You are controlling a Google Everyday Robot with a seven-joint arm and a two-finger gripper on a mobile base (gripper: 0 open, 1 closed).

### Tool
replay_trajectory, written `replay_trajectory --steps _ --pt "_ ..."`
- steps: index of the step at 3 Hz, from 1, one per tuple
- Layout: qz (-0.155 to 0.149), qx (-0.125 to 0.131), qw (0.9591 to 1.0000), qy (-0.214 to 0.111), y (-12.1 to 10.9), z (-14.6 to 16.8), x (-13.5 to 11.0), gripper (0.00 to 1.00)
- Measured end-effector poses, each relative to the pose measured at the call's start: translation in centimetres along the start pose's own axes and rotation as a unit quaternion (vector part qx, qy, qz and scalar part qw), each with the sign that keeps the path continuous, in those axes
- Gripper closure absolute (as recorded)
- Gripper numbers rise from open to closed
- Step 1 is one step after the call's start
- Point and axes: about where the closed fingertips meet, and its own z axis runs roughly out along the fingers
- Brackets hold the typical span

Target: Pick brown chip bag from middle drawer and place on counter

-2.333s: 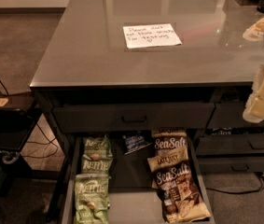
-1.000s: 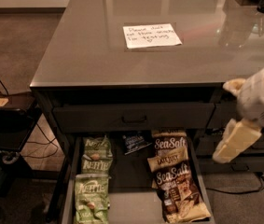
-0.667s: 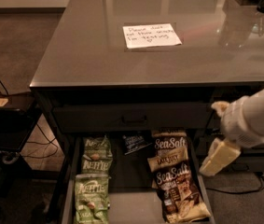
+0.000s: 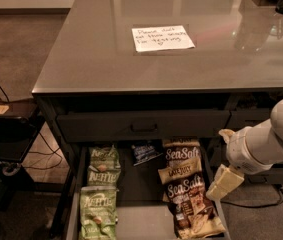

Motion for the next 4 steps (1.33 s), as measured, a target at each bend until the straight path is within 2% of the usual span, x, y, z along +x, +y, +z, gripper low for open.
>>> replay_trajectory --steps 1,2,4 --pt "0.005 0.006 1.0000 -0.002 -0.5 2.6 2.8 0.00" --pt "0.017 0.005 0.9998 -0.013 -0.9 6.8 6.3 0.00" --pt "0.037 0.016 0.9991 -0.015 -1.2 14.5 10.6 0.00"
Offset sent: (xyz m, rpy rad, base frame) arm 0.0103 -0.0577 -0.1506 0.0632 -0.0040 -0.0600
